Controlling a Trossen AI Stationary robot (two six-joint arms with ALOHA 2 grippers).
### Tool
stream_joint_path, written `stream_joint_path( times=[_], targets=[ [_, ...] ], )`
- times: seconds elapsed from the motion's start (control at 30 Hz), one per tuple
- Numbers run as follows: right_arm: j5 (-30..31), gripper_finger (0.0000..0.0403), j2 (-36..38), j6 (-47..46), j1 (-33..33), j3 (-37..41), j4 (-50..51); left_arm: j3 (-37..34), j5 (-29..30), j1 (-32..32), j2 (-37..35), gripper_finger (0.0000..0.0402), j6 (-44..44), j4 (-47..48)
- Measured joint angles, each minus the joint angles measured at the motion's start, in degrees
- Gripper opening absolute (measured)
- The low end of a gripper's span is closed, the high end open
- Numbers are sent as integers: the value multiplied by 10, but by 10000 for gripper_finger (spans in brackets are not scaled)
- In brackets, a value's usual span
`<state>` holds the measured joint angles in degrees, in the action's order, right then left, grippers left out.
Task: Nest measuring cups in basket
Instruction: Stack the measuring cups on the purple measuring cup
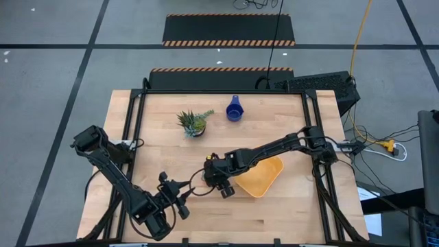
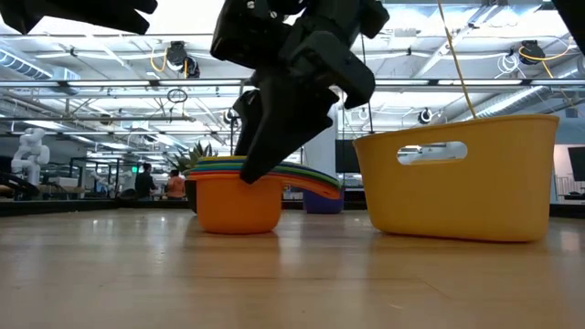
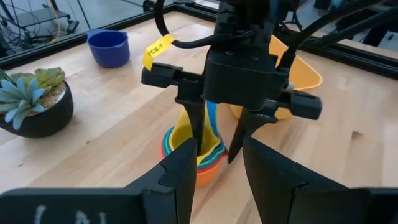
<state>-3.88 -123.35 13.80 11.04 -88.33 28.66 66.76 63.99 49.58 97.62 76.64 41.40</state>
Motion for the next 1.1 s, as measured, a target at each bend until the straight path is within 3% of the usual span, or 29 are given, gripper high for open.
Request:
stream_joint_path(
  times=[0.27, 0.43, 0.6, 0.8, 1.1],
  targets=[
    [55, 147, 4, 33, 0, 0, -8, 0, 6, 13, 0, 136, -12, -18],
    [155, 146, 3, 86, 4, 1, -11, 0, 7, 18, 5, 136, -12, -26],
    [164, 135, 3, 100, 3, 1, -8, 0, 8, 23, 10, 136, -1, -29],
    [172, 79, 3, 126, 3, 1, -4, 1, 10, 30, 16, 136, -4, -46],
    [198, 79, 15, 163, 3, 2, 0, 0, 11, 34, 18, 136, -4, -53]
  ],
)
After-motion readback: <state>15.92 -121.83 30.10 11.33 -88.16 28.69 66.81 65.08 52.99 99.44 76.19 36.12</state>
